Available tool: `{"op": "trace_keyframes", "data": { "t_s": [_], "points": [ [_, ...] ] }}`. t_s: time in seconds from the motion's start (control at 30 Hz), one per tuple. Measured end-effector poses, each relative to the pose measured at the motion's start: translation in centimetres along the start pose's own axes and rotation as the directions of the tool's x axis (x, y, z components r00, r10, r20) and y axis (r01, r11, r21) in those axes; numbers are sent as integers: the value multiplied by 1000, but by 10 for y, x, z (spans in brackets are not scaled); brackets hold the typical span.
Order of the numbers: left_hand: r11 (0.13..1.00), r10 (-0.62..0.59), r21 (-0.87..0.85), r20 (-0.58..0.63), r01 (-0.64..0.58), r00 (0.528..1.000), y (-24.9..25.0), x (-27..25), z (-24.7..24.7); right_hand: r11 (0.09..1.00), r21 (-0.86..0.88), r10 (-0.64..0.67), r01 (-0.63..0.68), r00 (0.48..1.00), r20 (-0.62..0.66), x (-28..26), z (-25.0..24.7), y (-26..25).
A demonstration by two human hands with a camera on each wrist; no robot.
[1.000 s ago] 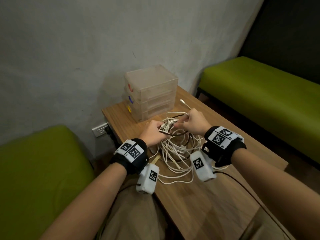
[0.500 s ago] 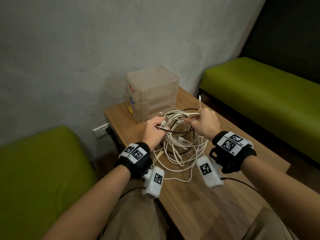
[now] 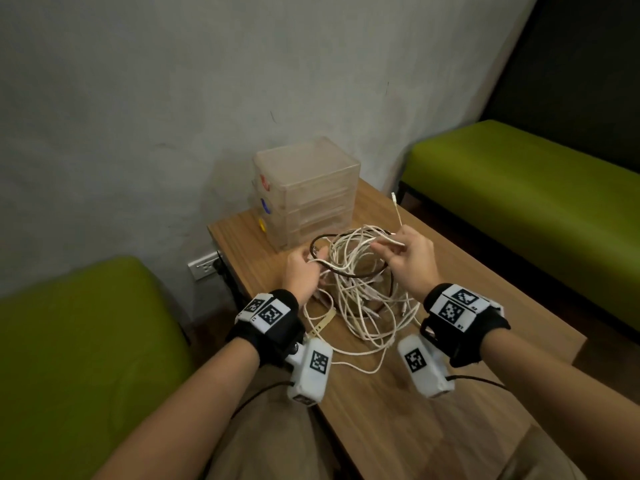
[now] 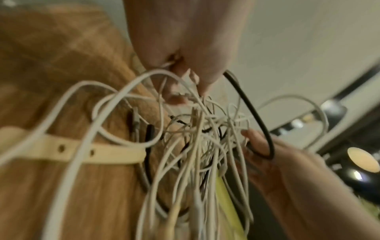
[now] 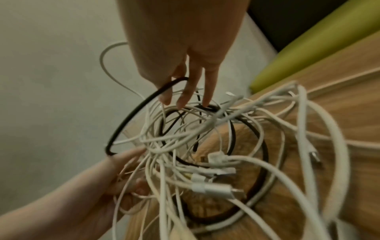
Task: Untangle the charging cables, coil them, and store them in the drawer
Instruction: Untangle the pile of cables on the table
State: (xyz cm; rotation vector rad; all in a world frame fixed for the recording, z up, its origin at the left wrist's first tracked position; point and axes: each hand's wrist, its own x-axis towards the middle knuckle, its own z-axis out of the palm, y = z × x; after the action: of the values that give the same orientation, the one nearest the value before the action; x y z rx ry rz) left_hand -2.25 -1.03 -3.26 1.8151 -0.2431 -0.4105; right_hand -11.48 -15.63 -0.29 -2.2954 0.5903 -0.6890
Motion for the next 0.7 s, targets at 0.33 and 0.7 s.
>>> {"op": "trace_keyframes", "data": {
  "t_s": [0.33,0.7],
  "points": [
    [1000,-2,-14,137,4,991,1,2,7,699,-561,-253,443,887,385,-4,-13,-7],
    [919,-4,-379,258,105,966,23,-8,11,992,-77,-83,97,982,169,-11,-3,-12]
  ]
}}
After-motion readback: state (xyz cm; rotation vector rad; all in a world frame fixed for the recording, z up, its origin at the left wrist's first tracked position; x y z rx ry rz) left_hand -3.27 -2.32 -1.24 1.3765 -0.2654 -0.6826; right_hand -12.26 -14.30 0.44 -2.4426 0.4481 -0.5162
